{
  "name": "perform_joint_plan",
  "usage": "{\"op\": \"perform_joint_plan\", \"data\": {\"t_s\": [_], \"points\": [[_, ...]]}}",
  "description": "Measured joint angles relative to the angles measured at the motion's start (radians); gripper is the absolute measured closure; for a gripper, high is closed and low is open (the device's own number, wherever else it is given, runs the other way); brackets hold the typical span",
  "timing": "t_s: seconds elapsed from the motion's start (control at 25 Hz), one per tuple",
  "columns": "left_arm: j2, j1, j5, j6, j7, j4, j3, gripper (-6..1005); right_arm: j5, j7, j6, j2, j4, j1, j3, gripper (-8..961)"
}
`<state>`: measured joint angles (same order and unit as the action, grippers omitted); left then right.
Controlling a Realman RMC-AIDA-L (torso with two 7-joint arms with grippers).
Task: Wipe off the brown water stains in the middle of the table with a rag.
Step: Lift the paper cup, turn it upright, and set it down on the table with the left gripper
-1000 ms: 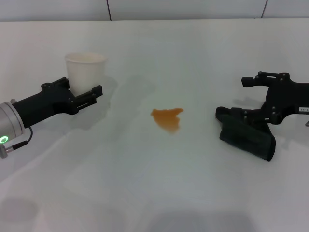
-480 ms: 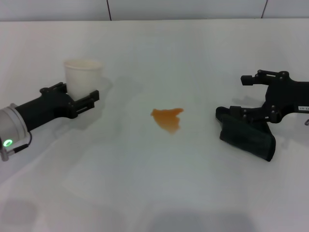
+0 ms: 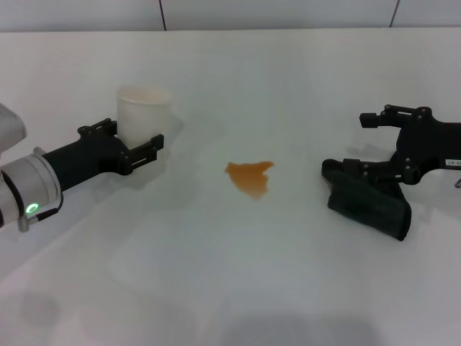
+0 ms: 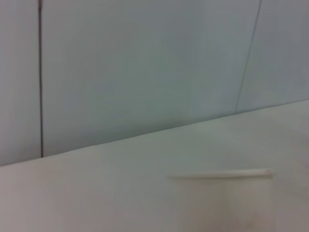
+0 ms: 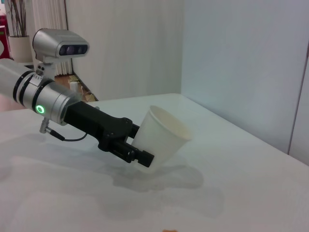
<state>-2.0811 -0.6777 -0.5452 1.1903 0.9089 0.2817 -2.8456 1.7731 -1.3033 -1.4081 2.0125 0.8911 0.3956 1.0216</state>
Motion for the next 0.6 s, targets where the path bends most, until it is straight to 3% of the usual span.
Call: {"op": "perform_joint_plan", "data": {"t_s": [0.6], "points": [[0.000,-0.011,0.025,-0.016,-0.018,-0.016,0.000,282,0.000,0.004,0.000,0.000,-0.003,-0.003,-0.002,84]]}}
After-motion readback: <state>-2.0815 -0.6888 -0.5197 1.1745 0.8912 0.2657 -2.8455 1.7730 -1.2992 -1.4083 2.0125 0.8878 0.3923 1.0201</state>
